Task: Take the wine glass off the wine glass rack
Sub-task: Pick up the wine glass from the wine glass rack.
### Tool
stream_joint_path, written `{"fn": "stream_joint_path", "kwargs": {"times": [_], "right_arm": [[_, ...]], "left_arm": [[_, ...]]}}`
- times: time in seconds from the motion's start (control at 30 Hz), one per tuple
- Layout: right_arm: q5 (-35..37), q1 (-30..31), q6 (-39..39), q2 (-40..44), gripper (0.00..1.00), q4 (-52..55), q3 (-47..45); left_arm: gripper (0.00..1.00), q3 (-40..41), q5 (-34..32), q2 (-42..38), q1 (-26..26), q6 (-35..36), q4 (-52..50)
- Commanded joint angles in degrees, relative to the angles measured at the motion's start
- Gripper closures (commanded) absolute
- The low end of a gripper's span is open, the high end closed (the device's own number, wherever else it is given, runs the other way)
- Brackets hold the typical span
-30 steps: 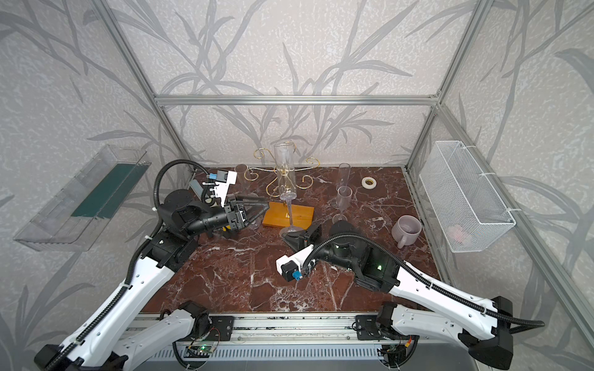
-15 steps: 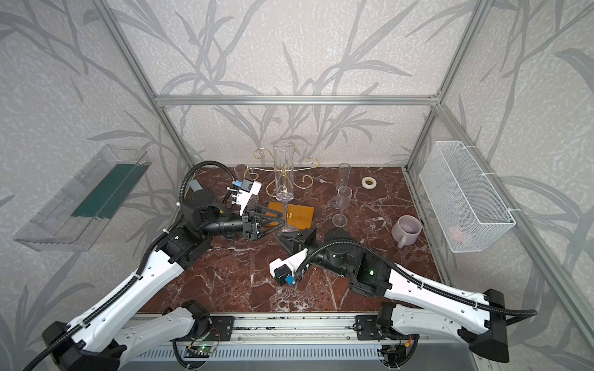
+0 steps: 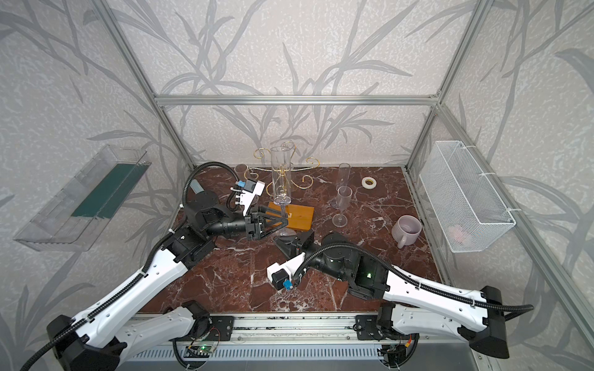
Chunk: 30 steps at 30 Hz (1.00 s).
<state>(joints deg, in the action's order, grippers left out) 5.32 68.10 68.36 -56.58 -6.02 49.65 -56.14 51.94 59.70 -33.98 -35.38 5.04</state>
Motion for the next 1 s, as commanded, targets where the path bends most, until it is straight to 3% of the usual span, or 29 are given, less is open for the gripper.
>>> {"fn": "stream_joint_path", "kwargs": {"times": [0.0,0.33,0.7,0.97], "right_arm": [[1.6,0.7,-1.0,0.9,1.00,-2.6,-0.3],[2.5,1.3,-0.9,0.6,1.00,-2.0,-0.2],[2.4,1.4,-0.7,-0.2,1.00,-1.9,-0.1],[2.4,1.5,-1.2,-0.6,1.00,-1.3,0.2]], "left_arm": [[0.52,0.3,-0.2,0.4,-0.5,-1.0,3.1],[0.72,1.0,-1.1,0.0,-0.9,-1.3,4.1],[0.84,1.7,-2.4,-0.7,-1.5,-1.3,5.2],[1.00,2.1,-2.7,-0.6,-1.5,-1.4,5.8]]}}
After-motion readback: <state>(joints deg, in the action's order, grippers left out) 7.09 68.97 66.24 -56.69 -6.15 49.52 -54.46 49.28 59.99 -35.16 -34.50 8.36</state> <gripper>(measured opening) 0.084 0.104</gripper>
